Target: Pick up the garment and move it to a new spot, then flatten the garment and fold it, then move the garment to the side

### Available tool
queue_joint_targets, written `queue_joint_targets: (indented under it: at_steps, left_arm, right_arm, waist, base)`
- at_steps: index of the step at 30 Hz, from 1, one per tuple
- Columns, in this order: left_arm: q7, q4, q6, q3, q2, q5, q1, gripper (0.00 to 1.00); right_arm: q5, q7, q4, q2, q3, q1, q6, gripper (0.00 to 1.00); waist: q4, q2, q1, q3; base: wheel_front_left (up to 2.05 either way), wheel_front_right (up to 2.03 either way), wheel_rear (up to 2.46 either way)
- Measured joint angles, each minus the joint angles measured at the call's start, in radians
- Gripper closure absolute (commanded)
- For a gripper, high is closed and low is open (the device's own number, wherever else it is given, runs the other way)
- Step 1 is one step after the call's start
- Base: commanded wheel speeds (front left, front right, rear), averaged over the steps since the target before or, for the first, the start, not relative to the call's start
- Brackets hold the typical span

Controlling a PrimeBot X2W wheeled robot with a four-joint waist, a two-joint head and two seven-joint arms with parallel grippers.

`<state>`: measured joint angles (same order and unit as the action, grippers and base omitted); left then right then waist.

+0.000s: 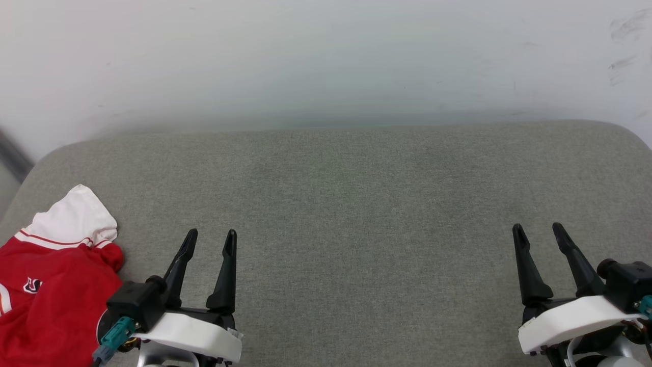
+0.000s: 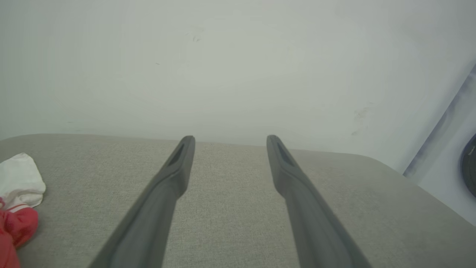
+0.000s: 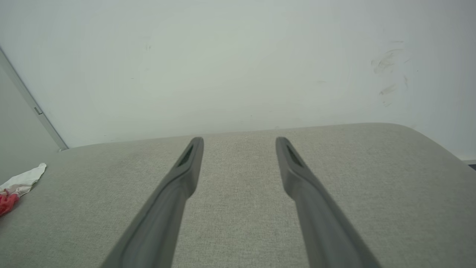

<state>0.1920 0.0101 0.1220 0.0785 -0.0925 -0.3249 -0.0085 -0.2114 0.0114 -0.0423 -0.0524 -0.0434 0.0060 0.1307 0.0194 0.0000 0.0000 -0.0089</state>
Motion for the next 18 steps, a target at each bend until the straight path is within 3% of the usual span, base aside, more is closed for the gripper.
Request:
queue_joint_targets:
  at_steps: [18]
  left_arm:
    - [0.037,0.026,0.0,0.002,0.007,0.114,0.007,0.0]
  right_arm:
    - [0.086,0.02,-0.009,0.001,-0.012,0.005,0.0,0.0]
  waist:
    - [0.003,0.0,0.0,-0.001]
  base:
    - [0.0,0.0,0.0]
